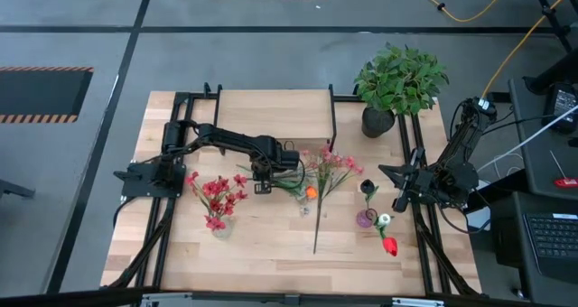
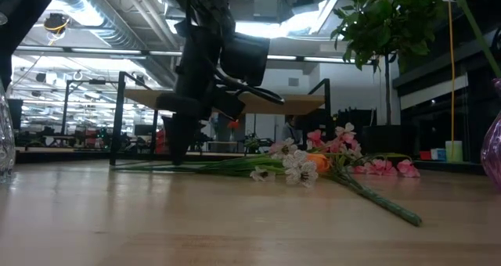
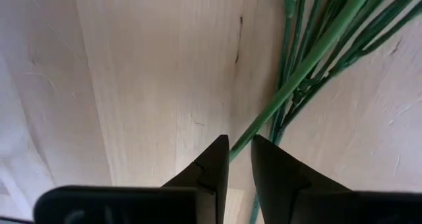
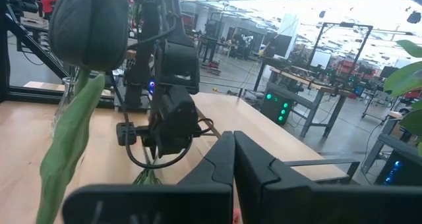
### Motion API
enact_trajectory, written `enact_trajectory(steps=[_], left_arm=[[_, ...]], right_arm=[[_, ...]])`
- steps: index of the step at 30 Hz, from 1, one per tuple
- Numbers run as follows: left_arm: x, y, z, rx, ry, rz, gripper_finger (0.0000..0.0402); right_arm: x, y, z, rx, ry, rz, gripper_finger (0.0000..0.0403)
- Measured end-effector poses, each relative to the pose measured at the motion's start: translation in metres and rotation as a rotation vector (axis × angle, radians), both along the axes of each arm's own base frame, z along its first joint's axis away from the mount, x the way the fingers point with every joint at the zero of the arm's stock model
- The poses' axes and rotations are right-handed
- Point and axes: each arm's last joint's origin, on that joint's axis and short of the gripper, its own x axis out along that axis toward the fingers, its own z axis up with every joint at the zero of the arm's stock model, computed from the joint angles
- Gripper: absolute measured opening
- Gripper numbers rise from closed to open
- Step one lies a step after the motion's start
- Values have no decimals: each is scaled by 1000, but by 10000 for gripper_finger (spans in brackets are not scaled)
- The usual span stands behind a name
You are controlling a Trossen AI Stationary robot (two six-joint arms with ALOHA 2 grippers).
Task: Pick and place flowers into a vace then onto a shelf
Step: Put the orange flower into the pink vase
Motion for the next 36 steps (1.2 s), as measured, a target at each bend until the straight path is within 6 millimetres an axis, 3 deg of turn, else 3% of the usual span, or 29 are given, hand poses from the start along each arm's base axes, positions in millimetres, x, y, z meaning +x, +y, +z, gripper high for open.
enact_trajectory(steps=[15,23,28,36], left_arm=[[4,1,-2,-13,-38,-12,48],[4,1,-8,-18,-6,-27,5],[3,1,-2,-10,-20,-12,2],[8,-2,25,-6,-40,-35,2]], right_arm=[[0,0,0,0,0,0,5],[0,0,0,-1,0,0,5],[0,0,0,0,0,0,5],[0,0,0,-3,2,0,5]])
